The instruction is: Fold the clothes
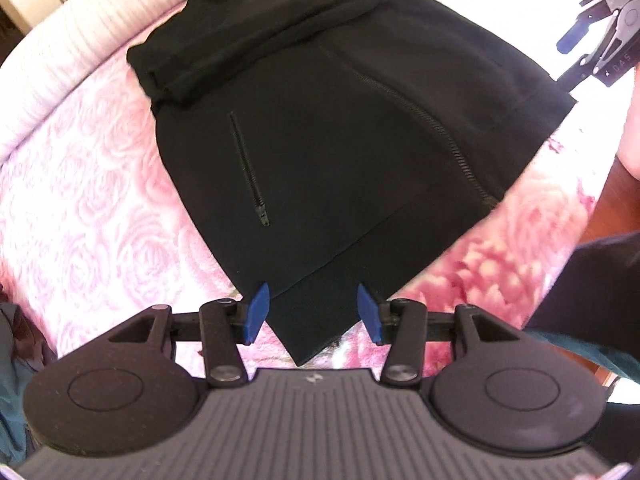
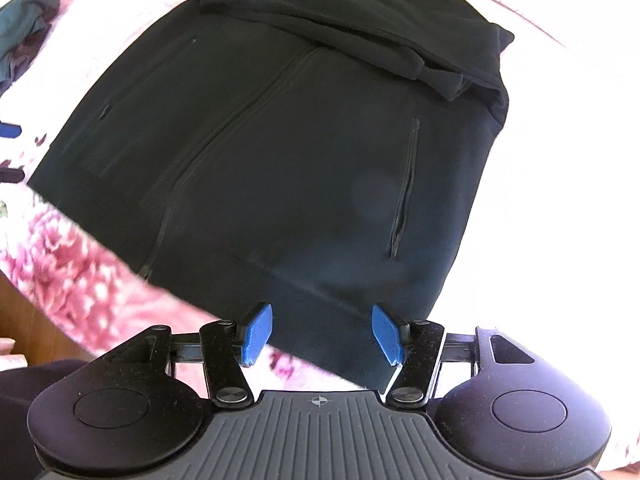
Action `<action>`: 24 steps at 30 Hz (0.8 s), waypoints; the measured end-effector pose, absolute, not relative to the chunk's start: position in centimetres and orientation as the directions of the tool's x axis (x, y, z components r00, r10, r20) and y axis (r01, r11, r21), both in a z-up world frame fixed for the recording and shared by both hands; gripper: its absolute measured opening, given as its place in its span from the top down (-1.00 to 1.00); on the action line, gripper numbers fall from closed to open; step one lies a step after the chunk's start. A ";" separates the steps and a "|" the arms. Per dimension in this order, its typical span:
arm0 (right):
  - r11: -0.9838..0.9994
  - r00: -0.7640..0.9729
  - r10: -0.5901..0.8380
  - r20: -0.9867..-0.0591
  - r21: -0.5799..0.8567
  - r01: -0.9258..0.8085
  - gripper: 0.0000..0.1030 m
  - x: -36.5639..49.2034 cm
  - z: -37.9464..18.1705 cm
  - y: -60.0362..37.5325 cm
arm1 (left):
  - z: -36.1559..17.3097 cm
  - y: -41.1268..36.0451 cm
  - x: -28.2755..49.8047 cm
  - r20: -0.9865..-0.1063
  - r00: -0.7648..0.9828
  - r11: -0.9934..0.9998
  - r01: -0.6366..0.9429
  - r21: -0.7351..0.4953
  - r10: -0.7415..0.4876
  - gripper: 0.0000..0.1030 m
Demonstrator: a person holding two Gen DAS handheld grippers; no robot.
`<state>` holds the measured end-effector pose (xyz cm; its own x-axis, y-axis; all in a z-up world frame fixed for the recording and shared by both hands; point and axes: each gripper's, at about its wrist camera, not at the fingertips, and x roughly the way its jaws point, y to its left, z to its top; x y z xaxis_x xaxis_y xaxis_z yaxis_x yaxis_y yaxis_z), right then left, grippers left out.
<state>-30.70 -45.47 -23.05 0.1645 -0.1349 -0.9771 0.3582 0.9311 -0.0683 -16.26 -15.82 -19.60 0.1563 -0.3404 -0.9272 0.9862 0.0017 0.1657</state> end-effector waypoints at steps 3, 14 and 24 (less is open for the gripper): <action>0.932 0.138 -0.149 -0.979 -0.093 0.351 -0.15 -30.8 -22.4 -44.2 | -19.0 -15.8 -16.5 -0.922 0.159 -0.007 0.985 0.173 -0.353 0.14; 0.951 0.135 -0.130 -0.982 -0.085 0.298 -0.15 -32.2 -22.5 -42.9 | -20.8 -17.6 -17.7 -0.926 0.162 0.011 0.986 0.169 -0.342 0.13; 0.953 0.222 -0.155 -0.963 -0.087 0.291 -0.15 -33.3 -21.3 -42.2 | -19.9 -16.8 -19.6 -0.915 0.178 0.036 0.984 0.177 -0.362 0.09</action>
